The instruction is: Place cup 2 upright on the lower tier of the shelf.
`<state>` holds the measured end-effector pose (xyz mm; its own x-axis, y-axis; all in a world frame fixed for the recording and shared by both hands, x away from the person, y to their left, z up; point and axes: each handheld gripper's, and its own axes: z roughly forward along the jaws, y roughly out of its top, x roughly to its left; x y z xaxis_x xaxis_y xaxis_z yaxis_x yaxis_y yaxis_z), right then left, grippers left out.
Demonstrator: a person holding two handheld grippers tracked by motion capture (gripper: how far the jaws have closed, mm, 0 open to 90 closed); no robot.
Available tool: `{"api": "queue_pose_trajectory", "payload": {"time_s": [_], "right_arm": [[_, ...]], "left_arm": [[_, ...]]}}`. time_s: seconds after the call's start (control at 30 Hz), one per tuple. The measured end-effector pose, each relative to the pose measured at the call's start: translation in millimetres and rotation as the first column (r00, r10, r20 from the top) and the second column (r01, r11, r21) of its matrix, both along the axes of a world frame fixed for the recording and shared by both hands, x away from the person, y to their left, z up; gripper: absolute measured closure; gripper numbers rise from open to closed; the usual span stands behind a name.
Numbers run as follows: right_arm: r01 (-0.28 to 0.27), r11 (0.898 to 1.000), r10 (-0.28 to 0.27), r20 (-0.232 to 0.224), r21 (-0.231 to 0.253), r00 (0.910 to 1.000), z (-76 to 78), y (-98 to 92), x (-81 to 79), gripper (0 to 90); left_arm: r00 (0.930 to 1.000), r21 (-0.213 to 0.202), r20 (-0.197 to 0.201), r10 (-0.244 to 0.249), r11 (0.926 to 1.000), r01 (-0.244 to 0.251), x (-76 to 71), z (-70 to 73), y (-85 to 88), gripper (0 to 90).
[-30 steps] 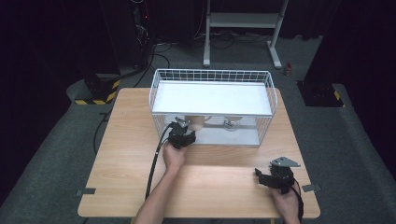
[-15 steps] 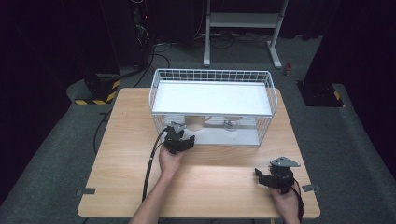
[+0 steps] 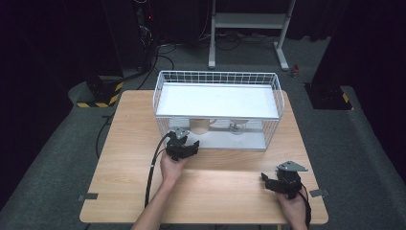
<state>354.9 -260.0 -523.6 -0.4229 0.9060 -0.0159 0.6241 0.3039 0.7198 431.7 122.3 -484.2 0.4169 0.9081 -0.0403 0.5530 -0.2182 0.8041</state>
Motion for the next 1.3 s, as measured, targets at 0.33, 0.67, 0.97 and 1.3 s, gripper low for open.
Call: {"api": "queue_pose_trajectory", "payload": {"time_s": [0.33, 0.67, 0.97, 1.3], "right_arm": [[0.0, 1.0, 0.0, 0.0, 0.0, 1.0, 0.0, 0.0, 0.0, 24.5], [0.0, 1.0, 0.0, 0.0, 0.0, 1.0, 0.0, 0.0, 0.0, 24.5], [0.0, 1.0, 0.0, 0.0, 0.0, 1.0, 0.0, 0.0, 0.0, 24.5], [0.0, 1.0, 0.0, -0.001, 0.0, 1.0, 0.0, 0.0, 0.0, 24.5]], "left_arm": [[1.0, -0.026, -0.002, -0.007, 0.9996, 0.007, -10.6, 4.7, 4.5, 38.3], [1.0, -0.043, 0.008, 0.003, 0.9991, -0.002, -19.0, 8.3, 12.3, 37.5], [0.9998, -0.034, 0.02, 0.002, 0.9994, -0.001, -27.8, 9.9, 16.6, 36.5], [0.9998, -0.048, 0.021, 0.004, 0.9989, -0.003, -36.9, 12.1, 22.5, 35.8]]}}
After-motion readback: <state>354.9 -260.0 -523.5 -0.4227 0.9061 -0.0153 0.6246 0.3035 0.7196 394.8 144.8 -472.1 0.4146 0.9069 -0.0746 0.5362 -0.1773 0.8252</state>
